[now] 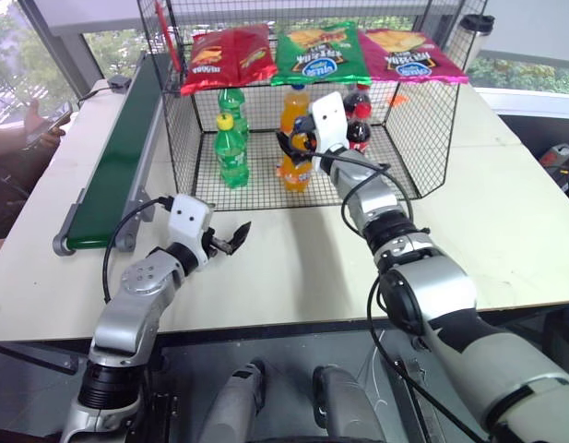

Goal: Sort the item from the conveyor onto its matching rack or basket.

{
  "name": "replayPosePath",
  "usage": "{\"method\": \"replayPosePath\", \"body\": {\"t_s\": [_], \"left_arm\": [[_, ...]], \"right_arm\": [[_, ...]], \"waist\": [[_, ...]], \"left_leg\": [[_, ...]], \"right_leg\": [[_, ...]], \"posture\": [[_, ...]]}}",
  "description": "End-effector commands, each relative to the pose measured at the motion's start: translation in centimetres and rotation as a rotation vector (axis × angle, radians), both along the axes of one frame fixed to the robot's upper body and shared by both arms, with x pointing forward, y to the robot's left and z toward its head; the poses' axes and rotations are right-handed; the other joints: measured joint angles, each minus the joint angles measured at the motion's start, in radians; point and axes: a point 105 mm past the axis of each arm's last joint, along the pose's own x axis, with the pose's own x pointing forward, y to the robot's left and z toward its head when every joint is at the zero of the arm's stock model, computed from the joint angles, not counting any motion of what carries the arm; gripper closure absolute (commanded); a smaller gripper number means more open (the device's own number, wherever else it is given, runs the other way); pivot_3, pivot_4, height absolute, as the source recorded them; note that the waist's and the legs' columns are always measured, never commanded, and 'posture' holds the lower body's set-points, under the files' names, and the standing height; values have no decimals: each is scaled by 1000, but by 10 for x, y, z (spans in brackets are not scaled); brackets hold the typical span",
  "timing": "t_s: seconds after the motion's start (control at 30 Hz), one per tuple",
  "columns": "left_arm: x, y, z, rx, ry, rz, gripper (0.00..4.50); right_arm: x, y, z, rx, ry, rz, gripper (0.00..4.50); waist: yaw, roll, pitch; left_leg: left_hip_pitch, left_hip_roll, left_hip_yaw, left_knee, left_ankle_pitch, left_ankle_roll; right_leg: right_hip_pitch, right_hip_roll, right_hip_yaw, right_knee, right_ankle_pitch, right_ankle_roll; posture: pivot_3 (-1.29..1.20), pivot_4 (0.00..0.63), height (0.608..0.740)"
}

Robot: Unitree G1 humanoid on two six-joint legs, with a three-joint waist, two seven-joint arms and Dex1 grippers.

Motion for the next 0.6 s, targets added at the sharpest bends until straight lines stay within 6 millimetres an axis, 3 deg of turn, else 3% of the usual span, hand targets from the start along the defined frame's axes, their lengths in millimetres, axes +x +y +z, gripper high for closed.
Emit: {"method": "replayPosePath", "body": {"t_s": [0.03, 0.2, 0.37, 0.6], "left_arm": [[0, -2, 9, -6, -46, -9, 0], [2, -5, 9, -12, -47, -16, 0], [2, -6, 9, -15, -49, -24, 0], [-4, -7, 10, -22, -45, -63, 0]], "right_arm": [[-5, 0, 26, 7, -71, 38, 48], [-18, -1, 26, -26, -68, 116, 48], [-33, -15, 20, -73, -37, 142, 48], [-67, -49, -20, -241, 115, 166, 48]], "waist": [[0, 0, 0], [1, 0, 0], [5, 0, 0], [8, 0, 0]], "left_leg": [[0, 0, 0, 0, 0, 0], [0, 0, 0, 0, 0, 0], [0, 0, 0, 0, 0, 0], [0, 0, 0, 0, 0, 0]], "right_leg": [[0, 0, 0, 0, 0, 0], [0, 0, 0, 0, 0, 0], [0, 0, 0, 0, 0, 0], [0, -1, 0, 0, 0, 0]], "posture": [[0, 150, 739], [0, 150, 739], [0, 150, 739], [0, 150, 739]]}}
